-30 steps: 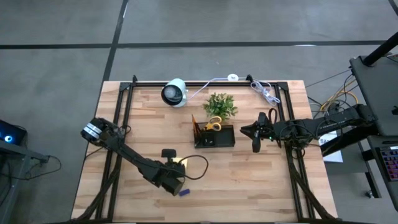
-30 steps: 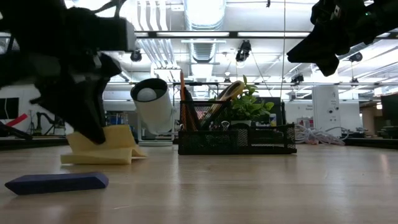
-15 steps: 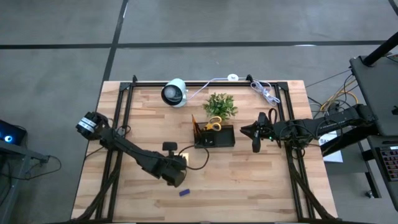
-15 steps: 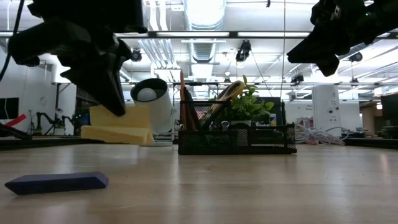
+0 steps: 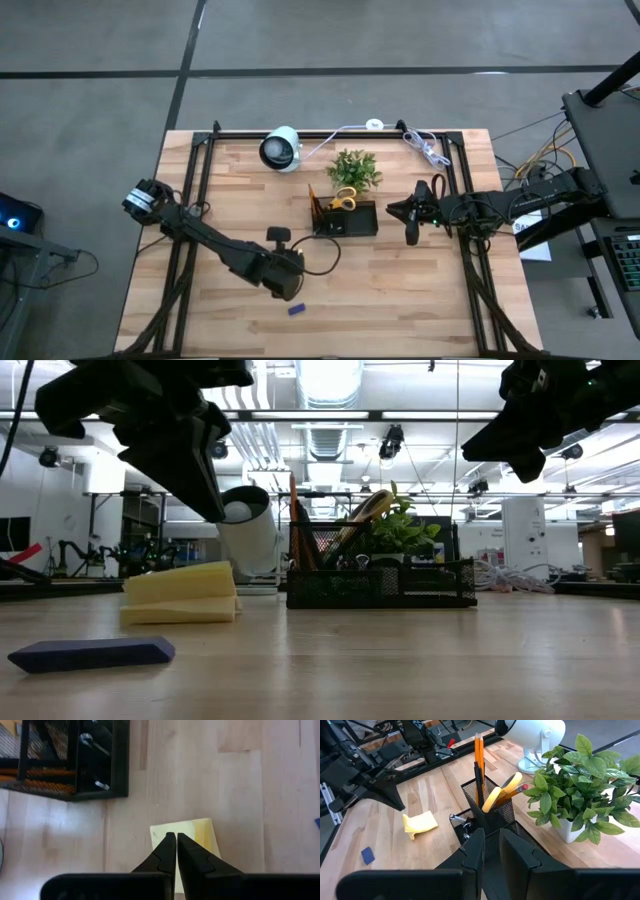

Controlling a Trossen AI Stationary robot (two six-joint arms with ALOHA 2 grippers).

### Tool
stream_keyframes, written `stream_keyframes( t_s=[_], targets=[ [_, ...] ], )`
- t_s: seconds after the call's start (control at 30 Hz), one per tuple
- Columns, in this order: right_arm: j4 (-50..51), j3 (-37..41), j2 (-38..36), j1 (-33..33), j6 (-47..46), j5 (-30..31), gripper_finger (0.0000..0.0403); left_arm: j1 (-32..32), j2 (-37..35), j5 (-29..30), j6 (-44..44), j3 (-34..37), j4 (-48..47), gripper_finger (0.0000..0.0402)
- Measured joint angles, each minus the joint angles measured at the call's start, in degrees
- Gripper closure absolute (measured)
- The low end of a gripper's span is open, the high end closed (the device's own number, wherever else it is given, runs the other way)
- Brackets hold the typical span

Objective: Pick and place office supplies into organizer
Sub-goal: Put the yellow sticky notes into the black desk organizer

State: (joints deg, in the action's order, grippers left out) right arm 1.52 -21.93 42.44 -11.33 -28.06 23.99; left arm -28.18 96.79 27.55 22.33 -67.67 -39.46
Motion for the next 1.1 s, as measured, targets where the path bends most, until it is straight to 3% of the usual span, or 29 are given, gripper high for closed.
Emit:
stream_keyframes(
  t_s=[0.2,0.3,0.47,0.6,0.7,1.1],
  targets=[
    [1.12,0.00,-0.02,0.00,0.18,0.00,0.0353,0.00,0.00,-3.03,2.69,0.47,0.02,0.0400],
    [2.16,0.00,-0.02,0.00,0.10,0.00,0.0353,-0.02,0.00,-5.32,2.77,0.51,1.71,0.0379],
    [2.87,-0.01,-0.02,0.00,-0.01,0.01,0.0353,0.00,0.03,-9.34,2.60,0.53,6.77,0.0288],
    [3.04,-0.01,-0.02,0.00,0.01,0.01,0.0353,-0.02,1.80,-10.30,2.79,0.55,5.69,0.0200],
    [3.35,0.00,-0.02,0.00,0.01,0.02,0.0353,0.00,4.17,-10.36,2.81,0.69,5.57,0.0156],
    [4.33,-0.02,0.00,0.00,-0.30,0.00,0.0353,-0.01,6.99,-7.19,8.87,0.82,2.40,0.0140]
  ],
)
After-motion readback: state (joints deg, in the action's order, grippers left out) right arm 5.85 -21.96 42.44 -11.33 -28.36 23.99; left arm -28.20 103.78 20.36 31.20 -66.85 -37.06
